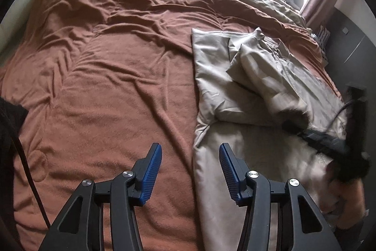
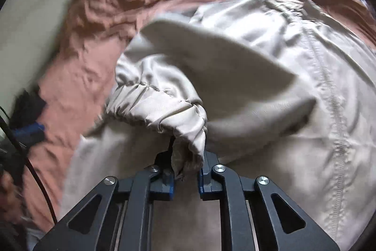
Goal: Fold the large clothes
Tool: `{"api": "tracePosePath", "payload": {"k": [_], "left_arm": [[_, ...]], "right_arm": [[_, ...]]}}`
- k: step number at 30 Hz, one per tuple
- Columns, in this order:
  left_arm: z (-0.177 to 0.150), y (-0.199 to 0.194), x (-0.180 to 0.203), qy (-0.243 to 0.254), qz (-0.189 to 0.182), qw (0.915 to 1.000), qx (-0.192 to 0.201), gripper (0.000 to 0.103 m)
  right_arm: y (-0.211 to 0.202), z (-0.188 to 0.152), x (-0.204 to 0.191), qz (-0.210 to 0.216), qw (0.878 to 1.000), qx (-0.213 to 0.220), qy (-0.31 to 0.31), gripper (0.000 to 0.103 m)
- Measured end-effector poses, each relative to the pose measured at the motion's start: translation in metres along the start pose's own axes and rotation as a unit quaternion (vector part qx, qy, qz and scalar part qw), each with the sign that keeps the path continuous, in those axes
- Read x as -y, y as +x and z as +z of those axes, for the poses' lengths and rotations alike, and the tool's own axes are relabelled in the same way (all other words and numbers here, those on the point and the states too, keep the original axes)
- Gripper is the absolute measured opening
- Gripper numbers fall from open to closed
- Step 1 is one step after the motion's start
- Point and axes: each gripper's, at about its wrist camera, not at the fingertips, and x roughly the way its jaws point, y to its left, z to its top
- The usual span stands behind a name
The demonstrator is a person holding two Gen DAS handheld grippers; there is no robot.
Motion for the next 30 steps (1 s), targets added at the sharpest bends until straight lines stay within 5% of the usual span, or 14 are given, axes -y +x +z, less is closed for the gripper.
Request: {"api": "tracePosePath", "payload": {"k": [6, 14, 16, 20, 30], "left_arm": [[0.007, 0.016, 0.018, 0.014, 0.008, 0.9998, -0.011, 0.053], [0.013, 0.049, 0.034, 0.026, 0.025, 0.9989, -0.028, 0.053], [0.014, 0.058, 0.036, 0.027, 0.033, 0.9985, -0.033, 0.053], [0.017, 0.071, 0.037, 0.022, 0.039, 0.9982, -0.041, 0.053], [0.017, 0.082, 0.040, 0.041, 0.060, 0.9961, -0.050, 0.053]], "right_arm": [[-0.069, 0.008, 0.066, 0.072, 0.990, 0.083, 0.093, 0.009], [-0.117, -0.011, 0.173, 0.072, 0.962, 0.145, 0.221, 0.013], [-0.117, -0.023, 0.205, 0.047, 0.946, 0.139, 0.288, 0.016], [-0.108, -0.048, 0.243, 0.040, 0.923, 0.124, 0.363, 0.061], [-0.064, -0.049, 0.275, 0.053, 0.908, 0.064, 0.411, 0.059]]}}
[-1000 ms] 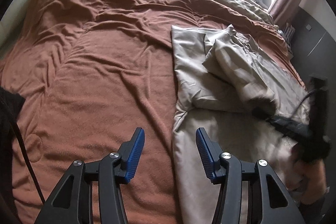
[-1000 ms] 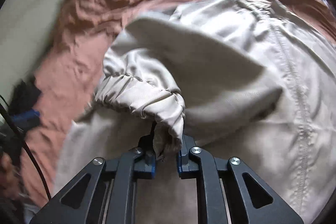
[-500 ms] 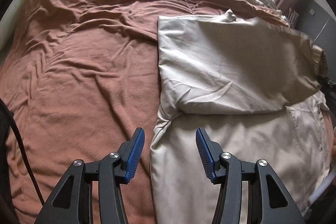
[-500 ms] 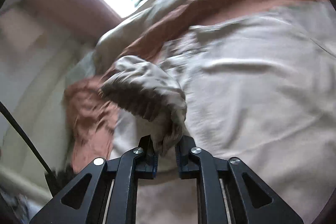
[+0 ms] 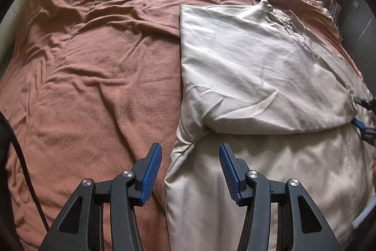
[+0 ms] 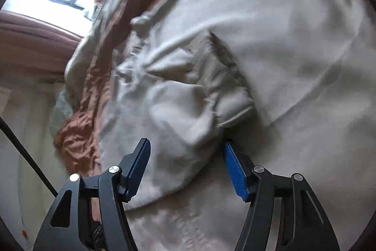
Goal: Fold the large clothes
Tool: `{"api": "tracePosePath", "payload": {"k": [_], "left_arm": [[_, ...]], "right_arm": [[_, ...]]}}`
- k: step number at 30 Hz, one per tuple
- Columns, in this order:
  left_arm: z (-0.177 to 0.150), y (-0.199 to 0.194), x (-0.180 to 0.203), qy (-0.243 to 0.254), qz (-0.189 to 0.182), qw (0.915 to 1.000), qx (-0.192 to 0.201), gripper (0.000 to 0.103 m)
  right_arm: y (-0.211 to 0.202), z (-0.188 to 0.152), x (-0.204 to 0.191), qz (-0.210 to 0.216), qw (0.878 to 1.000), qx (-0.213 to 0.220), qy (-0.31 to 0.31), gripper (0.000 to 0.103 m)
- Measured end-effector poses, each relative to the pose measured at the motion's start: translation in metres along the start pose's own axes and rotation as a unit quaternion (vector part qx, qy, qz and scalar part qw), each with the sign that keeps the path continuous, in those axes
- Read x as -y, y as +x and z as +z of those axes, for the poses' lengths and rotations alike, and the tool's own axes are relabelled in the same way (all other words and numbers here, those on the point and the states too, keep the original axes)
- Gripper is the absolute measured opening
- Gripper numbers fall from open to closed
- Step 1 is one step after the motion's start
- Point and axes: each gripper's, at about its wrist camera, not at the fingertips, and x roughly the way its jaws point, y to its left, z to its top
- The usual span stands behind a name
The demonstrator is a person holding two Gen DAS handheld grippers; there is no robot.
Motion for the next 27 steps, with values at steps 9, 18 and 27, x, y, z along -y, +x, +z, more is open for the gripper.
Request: {"api": "tracePosePath", "payload": {"k": [9, 18, 27], "left_arm": [[0.006, 0.026, -0.002, -0.009, -0.005, 0.9999, -0.006, 0.027], [0.007, 0.025, -0.005, -0.018, 0.003, 0.9998, -0.005, 0.022], [0.018, -0.022, 0.007, -0.011, 0.009, 0.9991, 0.040, 0.023]], "right_arm": [[-0.010, 0.027, 0.006, 0.005, 1.000, 0.030, 0.008, 0.008], [-0.022, -0.009, 0.015, -0.018, 0.999, 0.040, 0.028, 0.007], [-0.042, 0.003, 0.022, -0.001, 0.999, 0.021, 0.032, 0.039]]}}
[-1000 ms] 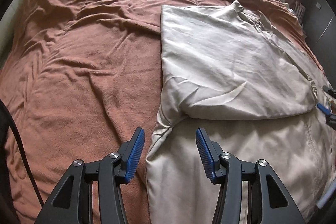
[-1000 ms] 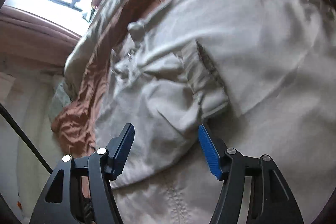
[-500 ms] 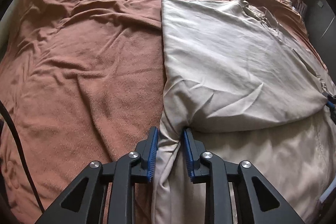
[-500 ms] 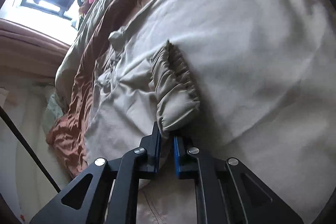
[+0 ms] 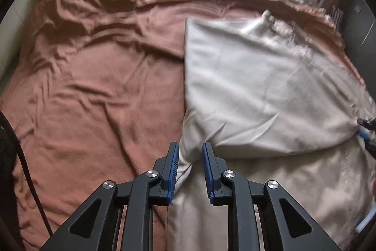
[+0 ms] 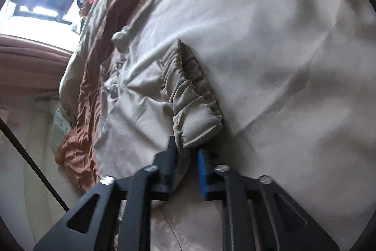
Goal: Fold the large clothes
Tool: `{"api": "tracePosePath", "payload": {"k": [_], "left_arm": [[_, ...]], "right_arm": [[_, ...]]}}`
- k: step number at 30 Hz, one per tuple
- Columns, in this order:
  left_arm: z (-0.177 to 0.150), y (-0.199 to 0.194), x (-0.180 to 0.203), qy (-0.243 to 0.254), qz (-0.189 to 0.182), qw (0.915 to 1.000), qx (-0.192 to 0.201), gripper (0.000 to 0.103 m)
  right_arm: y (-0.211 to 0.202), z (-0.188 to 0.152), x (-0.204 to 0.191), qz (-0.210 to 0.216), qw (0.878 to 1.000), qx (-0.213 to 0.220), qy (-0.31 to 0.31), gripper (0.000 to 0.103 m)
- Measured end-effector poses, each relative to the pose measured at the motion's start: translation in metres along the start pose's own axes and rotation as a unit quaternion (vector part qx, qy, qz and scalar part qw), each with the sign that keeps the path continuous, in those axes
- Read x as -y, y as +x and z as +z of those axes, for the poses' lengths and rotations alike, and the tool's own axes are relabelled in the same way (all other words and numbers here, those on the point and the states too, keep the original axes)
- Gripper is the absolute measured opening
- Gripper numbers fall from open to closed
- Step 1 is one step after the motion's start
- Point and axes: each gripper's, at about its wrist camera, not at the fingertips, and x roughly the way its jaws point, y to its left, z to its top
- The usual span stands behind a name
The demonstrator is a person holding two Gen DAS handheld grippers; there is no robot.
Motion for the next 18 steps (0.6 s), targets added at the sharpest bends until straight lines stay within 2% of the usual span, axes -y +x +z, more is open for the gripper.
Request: {"api": "tracePosePath", "payload": {"k": [1, 2, 4, 11, 14, 18], "left_arm": [[0.004, -0.006, 0.002, -0.003, -0.006, 0.9999, 0.008, 0.025], [0.007, -0.012, 0.005, -0.005, -0.013, 0.9998, 0.014, 0.030], [0.010, -0.018, 0.016, 0.000, -0.023, 0.9995, 0.022, 0.037], [0.012, -0.009, 0.058, 0.024, -0.049, 0.9985, 0.009, 0.037], [0.012, -0.001, 0.079, 0.044, -0.058, 0.9974, 0.004, 0.037], [0.010, 0.007, 0.110, 0.070, -0.078, 0.9944, -0.006, 0.037]], "right_arm": [[-0.007, 0.001, 0.001, -0.001, 1.000, 0.008, -0.006, 0.052], [-0.019, 0.004, 0.003, 0.000, 1.000, 0.023, -0.011, 0.070], [-0.038, 0.010, 0.008, 0.003, 0.999, 0.047, -0.019, 0.070], [-0.082, 0.042, 0.038, 0.003, 0.995, 0.095, -0.030, 0.070], [-0.103, 0.064, 0.062, -0.003, 0.992, 0.121, -0.022, 0.062], [-0.127, 0.086, 0.094, -0.014, 0.988, 0.152, 0.002, 0.058]]}}
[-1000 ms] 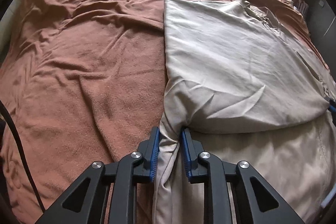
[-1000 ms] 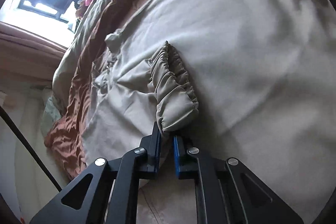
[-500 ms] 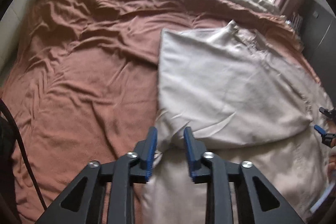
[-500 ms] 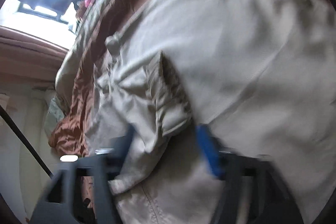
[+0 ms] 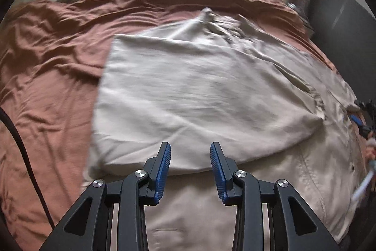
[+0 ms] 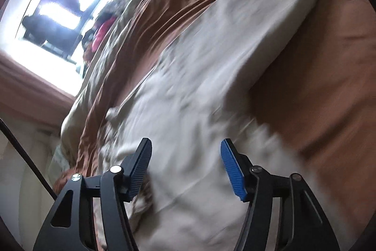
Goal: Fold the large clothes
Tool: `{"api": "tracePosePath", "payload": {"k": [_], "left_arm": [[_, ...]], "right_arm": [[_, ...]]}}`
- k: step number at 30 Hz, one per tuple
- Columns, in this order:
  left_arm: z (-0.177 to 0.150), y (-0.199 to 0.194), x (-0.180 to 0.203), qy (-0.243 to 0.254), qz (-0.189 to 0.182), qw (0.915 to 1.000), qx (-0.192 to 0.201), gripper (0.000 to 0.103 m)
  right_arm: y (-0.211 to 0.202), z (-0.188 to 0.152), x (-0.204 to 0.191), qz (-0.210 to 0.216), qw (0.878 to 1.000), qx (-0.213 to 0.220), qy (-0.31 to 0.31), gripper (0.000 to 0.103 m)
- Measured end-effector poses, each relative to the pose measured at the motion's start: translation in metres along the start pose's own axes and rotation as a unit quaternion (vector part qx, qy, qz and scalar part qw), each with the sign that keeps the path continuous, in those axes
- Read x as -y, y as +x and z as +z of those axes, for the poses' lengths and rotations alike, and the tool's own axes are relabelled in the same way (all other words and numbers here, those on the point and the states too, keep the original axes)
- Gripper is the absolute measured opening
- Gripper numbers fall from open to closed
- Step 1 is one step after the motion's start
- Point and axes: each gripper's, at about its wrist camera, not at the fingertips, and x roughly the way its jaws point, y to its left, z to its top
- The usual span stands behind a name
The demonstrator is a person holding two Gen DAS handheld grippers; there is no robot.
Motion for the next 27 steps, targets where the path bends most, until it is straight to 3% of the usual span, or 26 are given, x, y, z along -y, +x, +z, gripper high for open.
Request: {"api": "tracePosePath", "payload": {"k": [4, 8, 13, 17, 22, 23, 27], "left_arm": [[0.007, 0.016, 0.034, 0.022, -0.022, 0.9994, -0.015, 0.038], [0.014, 0.033, 0.075, 0.047, -0.051, 0.9973, -0.024, 0.049], [0.017, 0.053, 0.117, 0.069, -0.078, 0.9940, -0.034, 0.050], [0.016, 0.066, 0.125, 0.072, -0.079, 0.9934, -0.043, 0.050], [0.013, 0.066, 0.111, 0.066, -0.066, 0.9944, -0.048, 0.050], [0.013, 0.063, 0.103, 0.062, -0.061, 0.9951, -0.046, 0.050], [0.011, 0.052, 0.083, 0.044, -0.051, 0.9968, -0.043, 0.049]], "right_arm": [[-0.007, 0.024, 0.032, -0.011, 0.999, 0.021, 0.037, 0.058], [-0.003, 0.035, 0.054, -0.013, 0.996, 0.033, 0.080, 0.057], [0.003, 0.047, 0.076, -0.013, 0.991, 0.038, 0.125, 0.050], [-0.001, 0.055, 0.091, -0.002, 0.988, 0.060, 0.142, 0.044], [0.008, 0.059, 0.100, 0.014, 0.987, 0.074, 0.145, 0.018], [0.009, 0.059, 0.102, 0.023, 0.986, 0.077, 0.146, 0.006], [0.000, 0.049, 0.091, 0.031, 0.986, 0.099, 0.127, 0.001]]}}
